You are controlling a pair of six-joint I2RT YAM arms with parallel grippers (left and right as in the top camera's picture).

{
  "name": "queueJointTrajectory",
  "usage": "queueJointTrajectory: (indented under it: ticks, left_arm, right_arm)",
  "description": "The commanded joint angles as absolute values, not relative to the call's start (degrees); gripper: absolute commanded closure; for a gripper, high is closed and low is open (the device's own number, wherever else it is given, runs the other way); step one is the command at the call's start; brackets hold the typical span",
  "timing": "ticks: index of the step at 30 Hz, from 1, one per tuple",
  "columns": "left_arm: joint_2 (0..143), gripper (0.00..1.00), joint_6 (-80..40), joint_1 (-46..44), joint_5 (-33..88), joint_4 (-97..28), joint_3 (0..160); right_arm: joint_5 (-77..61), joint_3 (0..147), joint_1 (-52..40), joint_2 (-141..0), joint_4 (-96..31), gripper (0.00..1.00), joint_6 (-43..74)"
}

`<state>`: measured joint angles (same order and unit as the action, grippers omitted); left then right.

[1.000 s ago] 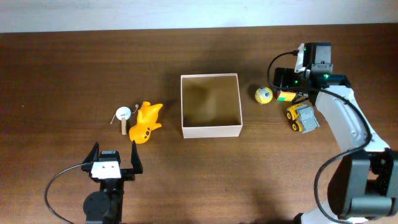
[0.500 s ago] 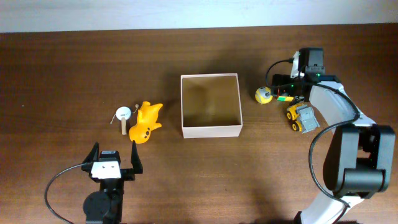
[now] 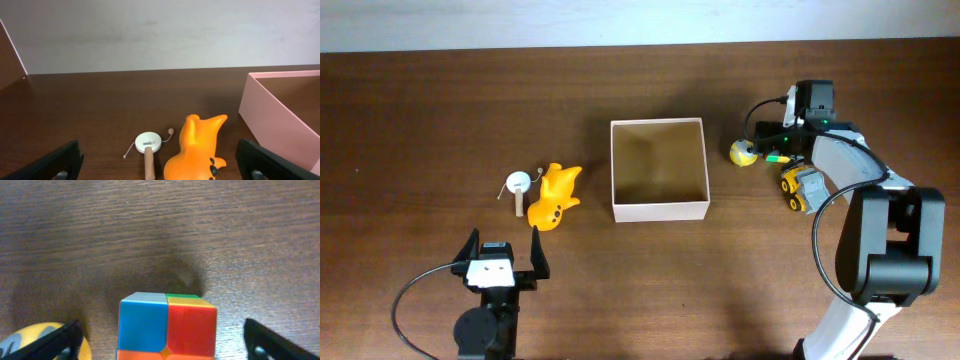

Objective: Pack container
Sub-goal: 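Lower the right gripper and grasp the Rubik's cube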

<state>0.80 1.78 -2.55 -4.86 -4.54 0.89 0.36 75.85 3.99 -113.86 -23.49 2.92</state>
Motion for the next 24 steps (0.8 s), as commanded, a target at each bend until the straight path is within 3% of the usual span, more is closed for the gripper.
queueJointTrajectory:
  ticks: [1,16,24]
  left_arm:
    - [0.36,0.01,2.66,-2.57,-4.25,-4.54,0.56]
    - [0.36,0.01,2.66,-2.57,-4.25,-4.51,0.56]
    - [0.36,0.01,2.66,-2.57,-4.25,-4.51,0.56]
  right_arm:
    - [0.05,76.93,4.27,-115.18,-23.03,0.07,2.96]
    - [0.25,76.95,5.26,-118.61,-21.56,0.08,2.96]
    - [0.23,76.95,7.05,-118.61,-21.63,0.32,2.98]
